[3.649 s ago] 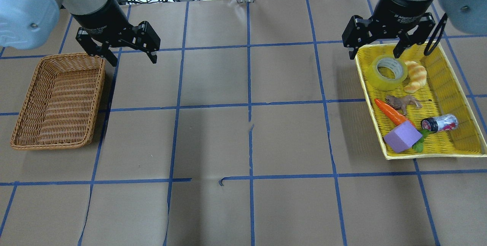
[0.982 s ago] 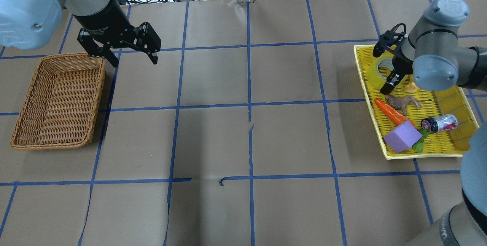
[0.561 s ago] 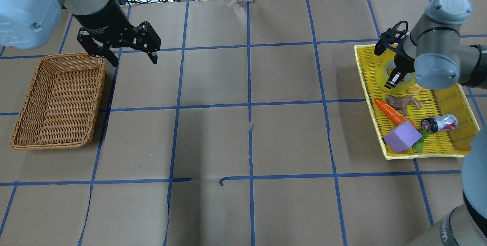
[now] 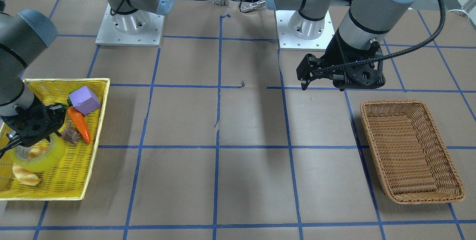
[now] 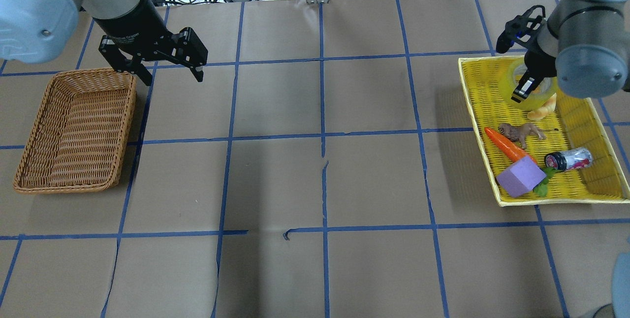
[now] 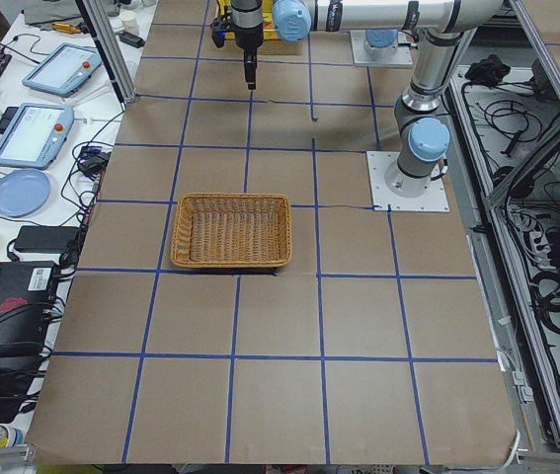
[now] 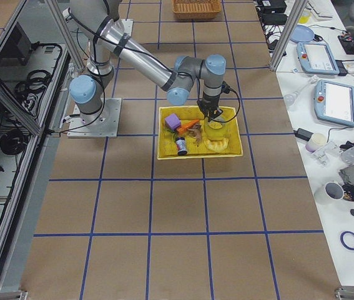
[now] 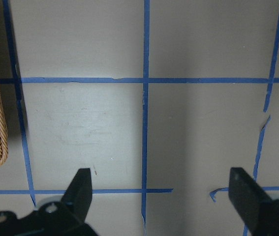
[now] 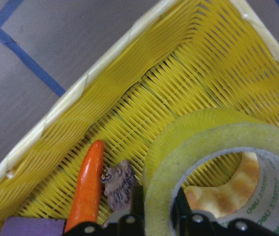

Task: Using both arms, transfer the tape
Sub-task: 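Close the right gripper on the tape roll and lift it out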

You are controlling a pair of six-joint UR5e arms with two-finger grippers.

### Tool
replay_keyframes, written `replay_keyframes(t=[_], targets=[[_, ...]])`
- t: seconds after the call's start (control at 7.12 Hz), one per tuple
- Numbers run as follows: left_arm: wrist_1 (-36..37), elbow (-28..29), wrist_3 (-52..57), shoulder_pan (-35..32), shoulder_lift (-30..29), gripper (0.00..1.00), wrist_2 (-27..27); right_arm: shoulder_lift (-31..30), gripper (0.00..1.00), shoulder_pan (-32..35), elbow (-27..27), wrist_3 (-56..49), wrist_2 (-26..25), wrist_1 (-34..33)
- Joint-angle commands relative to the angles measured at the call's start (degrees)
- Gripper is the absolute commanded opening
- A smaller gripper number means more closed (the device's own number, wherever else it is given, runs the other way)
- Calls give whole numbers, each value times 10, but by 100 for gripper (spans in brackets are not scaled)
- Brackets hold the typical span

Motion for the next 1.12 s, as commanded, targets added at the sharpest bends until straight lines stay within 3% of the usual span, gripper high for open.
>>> replay_keyframes(t=[0.0, 0.56, 0.84, 0.98], targets=[[0, -1, 0, 0, 0, 100, 0, -24, 0, 82, -51, 170, 3, 79], [1, -2, 1, 0, -1, 100, 0, 10, 0, 324, -50, 597, 15, 71], [0, -3, 1, 0, -1, 100, -1, 35, 0, 406, -48, 734, 25, 48], [0, -3, 2, 0, -1, 100, -1, 53, 0, 431, -47, 787, 63, 36]])
